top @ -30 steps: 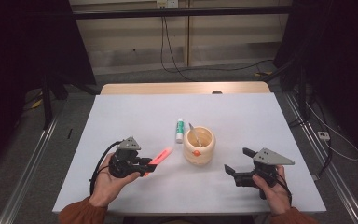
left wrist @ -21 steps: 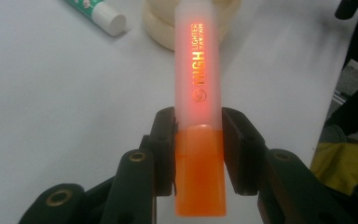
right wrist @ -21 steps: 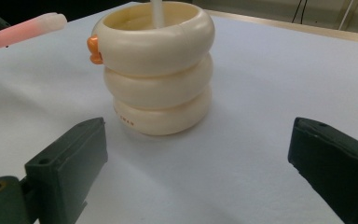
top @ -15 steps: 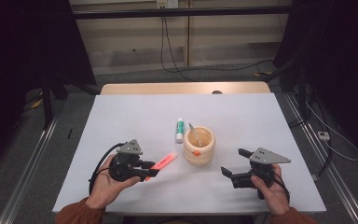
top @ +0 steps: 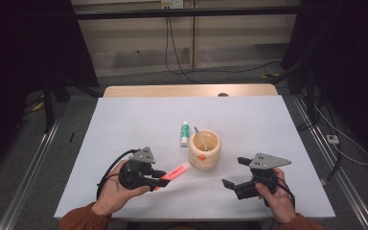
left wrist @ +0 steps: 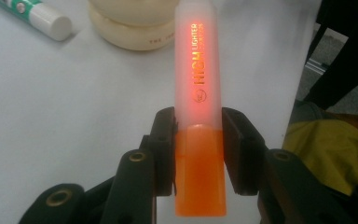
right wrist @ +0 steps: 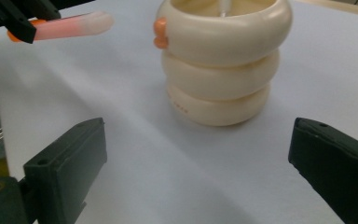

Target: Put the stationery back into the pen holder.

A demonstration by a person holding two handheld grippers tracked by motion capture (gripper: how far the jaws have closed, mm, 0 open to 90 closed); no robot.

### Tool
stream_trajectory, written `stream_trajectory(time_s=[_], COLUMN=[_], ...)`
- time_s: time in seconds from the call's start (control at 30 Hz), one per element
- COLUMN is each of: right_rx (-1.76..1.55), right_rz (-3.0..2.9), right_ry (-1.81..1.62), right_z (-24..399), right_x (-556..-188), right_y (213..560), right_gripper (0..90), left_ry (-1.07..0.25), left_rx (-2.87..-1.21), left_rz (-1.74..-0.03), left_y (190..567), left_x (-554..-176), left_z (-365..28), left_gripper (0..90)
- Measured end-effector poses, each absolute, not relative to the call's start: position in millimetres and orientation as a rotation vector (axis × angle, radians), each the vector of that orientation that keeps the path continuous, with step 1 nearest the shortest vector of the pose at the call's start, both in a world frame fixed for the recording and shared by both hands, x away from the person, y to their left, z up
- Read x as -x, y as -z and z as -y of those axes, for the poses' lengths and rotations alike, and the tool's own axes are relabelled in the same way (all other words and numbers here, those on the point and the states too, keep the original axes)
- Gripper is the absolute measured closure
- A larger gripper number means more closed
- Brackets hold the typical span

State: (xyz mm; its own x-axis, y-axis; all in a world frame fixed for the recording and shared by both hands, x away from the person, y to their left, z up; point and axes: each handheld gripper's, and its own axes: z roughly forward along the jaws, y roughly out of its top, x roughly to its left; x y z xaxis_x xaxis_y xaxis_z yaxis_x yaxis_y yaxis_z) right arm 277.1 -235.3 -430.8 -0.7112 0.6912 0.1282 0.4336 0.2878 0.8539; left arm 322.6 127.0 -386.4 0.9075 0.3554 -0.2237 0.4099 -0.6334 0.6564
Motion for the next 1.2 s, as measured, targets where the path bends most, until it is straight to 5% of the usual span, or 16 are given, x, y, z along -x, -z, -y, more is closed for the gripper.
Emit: stream_trajectory(time_s=[1.2], right_rx=[-0.800], right_rz=[-2.611], right_ry=[-1.263], right_z=[206.8], right_x=[-270.6], right_y=[423.6], right_gripper=[10.0], left_ry=[0.169], left_rx=[-2.490], left_rz=[-0.338], left_y=[380.8], left_x=[-317.7], left_z=[-72.8], left_gripper=[67.2])
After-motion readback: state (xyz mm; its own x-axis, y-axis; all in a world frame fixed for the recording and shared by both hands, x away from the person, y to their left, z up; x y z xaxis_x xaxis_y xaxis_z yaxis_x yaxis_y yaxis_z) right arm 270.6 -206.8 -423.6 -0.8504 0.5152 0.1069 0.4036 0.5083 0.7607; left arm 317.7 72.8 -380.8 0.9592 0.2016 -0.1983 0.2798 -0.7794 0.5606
